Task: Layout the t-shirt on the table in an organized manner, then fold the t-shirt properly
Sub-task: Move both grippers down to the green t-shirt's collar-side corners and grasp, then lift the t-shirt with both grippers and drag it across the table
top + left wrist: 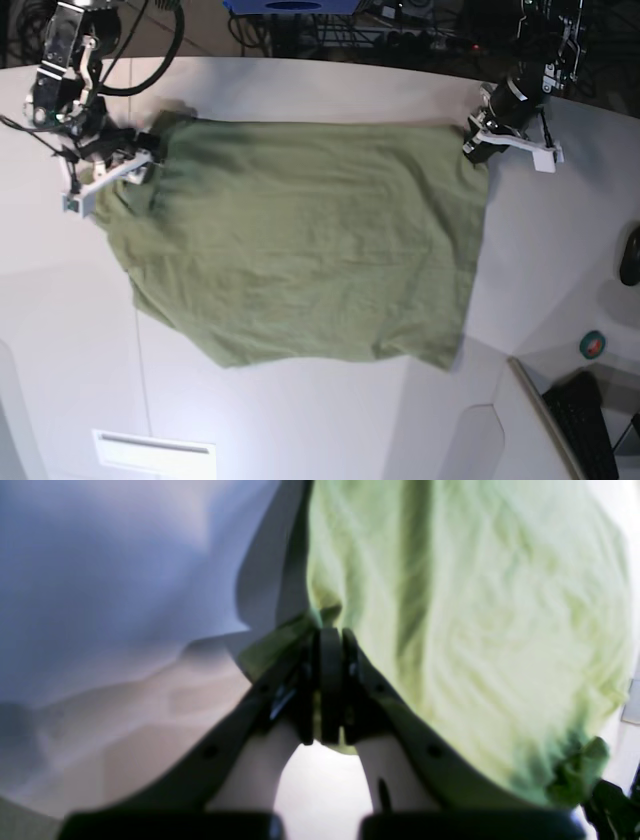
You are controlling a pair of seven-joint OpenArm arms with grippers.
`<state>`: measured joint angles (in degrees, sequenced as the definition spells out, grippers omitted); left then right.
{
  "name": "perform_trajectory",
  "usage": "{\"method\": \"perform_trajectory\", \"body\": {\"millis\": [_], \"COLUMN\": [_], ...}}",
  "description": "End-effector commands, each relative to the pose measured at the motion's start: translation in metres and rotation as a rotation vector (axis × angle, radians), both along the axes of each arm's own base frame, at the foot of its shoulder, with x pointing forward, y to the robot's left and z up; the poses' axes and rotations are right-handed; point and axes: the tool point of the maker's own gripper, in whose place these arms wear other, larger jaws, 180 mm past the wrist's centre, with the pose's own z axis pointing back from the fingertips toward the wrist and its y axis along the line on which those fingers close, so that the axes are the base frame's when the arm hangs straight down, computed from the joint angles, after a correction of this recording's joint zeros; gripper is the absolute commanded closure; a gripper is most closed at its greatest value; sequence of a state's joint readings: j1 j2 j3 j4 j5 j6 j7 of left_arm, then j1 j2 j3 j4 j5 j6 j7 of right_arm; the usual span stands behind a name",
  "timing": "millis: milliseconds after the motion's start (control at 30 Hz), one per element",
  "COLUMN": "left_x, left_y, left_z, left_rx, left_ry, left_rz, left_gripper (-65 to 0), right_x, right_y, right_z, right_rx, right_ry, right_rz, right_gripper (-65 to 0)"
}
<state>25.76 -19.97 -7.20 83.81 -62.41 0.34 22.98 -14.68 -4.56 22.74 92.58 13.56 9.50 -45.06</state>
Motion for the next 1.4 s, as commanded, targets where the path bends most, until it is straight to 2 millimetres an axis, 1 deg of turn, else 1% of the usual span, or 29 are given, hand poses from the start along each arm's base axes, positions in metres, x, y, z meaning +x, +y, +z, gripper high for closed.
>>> {"method": "perform_trajectory", "body": {"millis": [0,67,100,133,167,200,233,267,333,400,467,500,533,567,600,633,667,733,800,867,933,1067,1100,1200,1233,1267,1300,1367], "left_x": [0.007,0.004,0.004,0.003,0.004,0.004,0.004,0.003,0.003,-0.003,-0.004,-0.004,-0.005,-0.004,-0.004,-0.004,-0.006,0.000,0.012,0.035,0.061,0.141,0.164,0.223,0.244,0.260,0.276,0.308], "left_y": [0.004,0.002,0.002,0.002,0.003,0.003,0.002,0.001,0.001,0.002,0.003,0.003,0.004,0.007,0.010,0.012,0.014,0.013,0.008,0.002,-0.009,-0.043,-0.051,-0.079,-0.088,-0.096,-0.101,-0.111], "left_z": [0.011,0.013,0.015,0.016,0.018,0.018,0.018,0.018,0.017,0.015,0.015,0.015,0.015,0.016,0.017,0.017,0.017,0.026,0.041,0.064,0.082,0.121,0.135,0.178,0.191,0.200,0.210,0.241], "left_rx": [0.012,0.013,0.014,0.016,0.017,0.019,0.018,0.017,0.016,0.018,0.019,0.019,0.023,0.033,0.042,0.050,0.057,0.066,0.100,0.159,0.200,0.145,0.124,0.068,0.053,0.042,0.035,0.013], "left_ry": [-0.038,-0.040,-0.043,-0.045,-0.049,-0.050,-0.049,-0.048,-0.046,-0.033,-0.031,-0.031,-0.030,-0.029,-0.028,-0.025,-0.021,-0.046,-0.093,-0.170,-0.209,-0.247,-0.278,-0.375,-0.401,-0.414,-0.429,-0.475], "left_rz": [-0.010,-0.019,-0.022,-0.023,-0.022,-0.025,-0.026,-0.028,-0.030,-0.027,-0.025,-0.025,-0.027,-0.035,-0.043,-0.050,-0.055,-0.073,-0.116,-0.158,-0.206,-0.217,-0.220,-0.241,-0.248,-0.255,-0.255,-0.250], "left_gripper": [0.0,0.0,0.0,0.0,0.0,0.0,0.0,0.0,0.0,0.0,0.0,0.0,0.0,0.0,0.0,0.0,0.0,0.0,0.0,0.0,0.0,0.0,0.0,0.0,0.0,0.0,0.0,0.0], "right_x": [0.008,0.007,0.009,0.011,0.012,0.017,0.020,0.019,0.016,0.016,0.016,0.017,0.012,0.009,0.006,0.000,-0.004,-0.010,-0.006,0.005,0.029,0.097,0.117,0.166,0.183,0.196,0.210,0.236], "right_y": [-0.003,0.004,0.011,0.018,0.022,0.021,0.015,0.008,0.004,0.005,0.002,-0.003,-0.006,-0.009,-0.011,-0.018,-0.024,-0.035,-0.041,-0.044,-0.053,-0.086,-0.095,-0.120,-0.129,-0.137,-0.146,-0.164], "right_z": [0.014,0.027,0.035,0.038,0.038,0.035,0.027,0.017,0.000,-0.007,-0.010,-0.008,-0.010,-0.009,-0.008,-0.006,-0.001,0.012,0.032,0.053,0.074,0.114,0.127,0.163,0.178,0.190,0.207,0.250], "right_rx": [-0.014,-0.027,-0.028,-0.029,-0.028,-0.037,-0.048,-0.061,-0.071,-0.065,-0.077,-0.091,-0.103,-0.113,-0.119,-0.127,-0.132,-0.160,-0.187,-0.208,-0.228,-0.270,-0.282,-0.306,-0.316,-0.320,-0.324,-0.342], "right_ry": [-0.056,-0.089,-0.110,-0.122,-0.120,-0.112,-0.086,-0.046,0.011,0.030,0.017,0.000,-0.001,-0.007,-0.010,-0.009,-0.017,-0.042,-0.095,-0.151,-0.199,-0.262,-0.294,-0.368,-0.394,-0.415,-0.443,-0.528], "right_rz": [0.002,0.031,0.053,0.069,0.077,0.064,0.023,-0.021,-0.058,-0.059,-0.068,-0.070,-0.070,-0.071,-0.074,-0.091,-0.112,-0.135,-0.137,-0.132,-0.124,-0.115,-0.121,-0.145,-0.153,-0.163,-0.174,-0.205], "right_gripper": [-38.4,-38.6,-38.6,-38.6,-38.6,-38.6,-38.4,-38.4,-38.7,-38.4,-37.8,-35.3,-29.6,-20.7,-7.7,0.0,0.0,0.0,0.0,0.0,0.0,0.0,0.0,0.0,0.0,0.0,0.0,0.0]}}
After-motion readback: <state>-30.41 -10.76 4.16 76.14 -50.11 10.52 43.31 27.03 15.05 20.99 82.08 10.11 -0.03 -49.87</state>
